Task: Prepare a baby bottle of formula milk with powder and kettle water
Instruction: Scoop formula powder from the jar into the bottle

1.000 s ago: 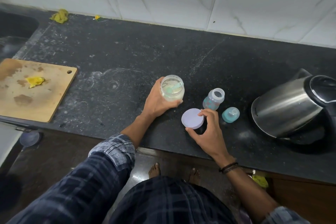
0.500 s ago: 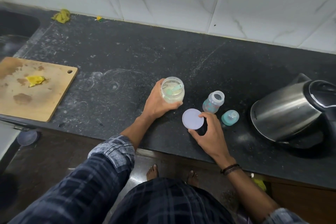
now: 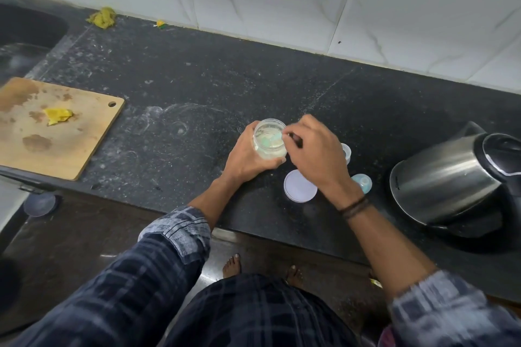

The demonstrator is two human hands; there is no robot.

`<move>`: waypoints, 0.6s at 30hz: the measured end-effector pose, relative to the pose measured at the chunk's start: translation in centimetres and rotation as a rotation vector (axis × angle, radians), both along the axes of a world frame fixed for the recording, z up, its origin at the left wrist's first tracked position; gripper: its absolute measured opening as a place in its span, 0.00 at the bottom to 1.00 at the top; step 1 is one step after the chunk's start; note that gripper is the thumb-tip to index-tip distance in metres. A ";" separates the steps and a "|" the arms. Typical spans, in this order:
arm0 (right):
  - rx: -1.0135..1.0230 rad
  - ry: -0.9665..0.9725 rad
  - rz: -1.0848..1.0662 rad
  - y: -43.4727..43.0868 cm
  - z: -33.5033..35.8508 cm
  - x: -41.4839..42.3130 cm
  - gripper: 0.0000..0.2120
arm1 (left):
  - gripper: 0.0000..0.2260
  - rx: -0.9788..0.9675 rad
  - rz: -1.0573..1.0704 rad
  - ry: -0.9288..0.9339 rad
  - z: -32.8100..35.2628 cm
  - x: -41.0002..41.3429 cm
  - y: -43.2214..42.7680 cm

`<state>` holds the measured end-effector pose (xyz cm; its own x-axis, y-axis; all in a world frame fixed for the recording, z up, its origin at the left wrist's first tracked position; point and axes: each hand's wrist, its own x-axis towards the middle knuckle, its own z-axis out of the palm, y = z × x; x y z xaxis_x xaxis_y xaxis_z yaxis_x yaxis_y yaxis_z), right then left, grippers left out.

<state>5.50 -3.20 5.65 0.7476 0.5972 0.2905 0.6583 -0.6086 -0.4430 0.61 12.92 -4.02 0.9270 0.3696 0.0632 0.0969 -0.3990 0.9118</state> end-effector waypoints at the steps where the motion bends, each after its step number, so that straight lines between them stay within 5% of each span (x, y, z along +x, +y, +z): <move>1: -0.098 0.036 0.029 1.0 0.7 1.1 0.09 | 0.36 -0.012 -0.005 0.003 0.0 0.0 0.0; 10: -0.657 -0.018 0.079 6.1 1.6 3.9 0.11 | 0.36 -0.054 -0.053 0.105 -2.8 1.6 1.0; 18: -0.764 -0.110 0.080 6.3 1.3 3.5 0.13 | 0.39 -0.073 0.005 0.039 -1.1 0.3 0.4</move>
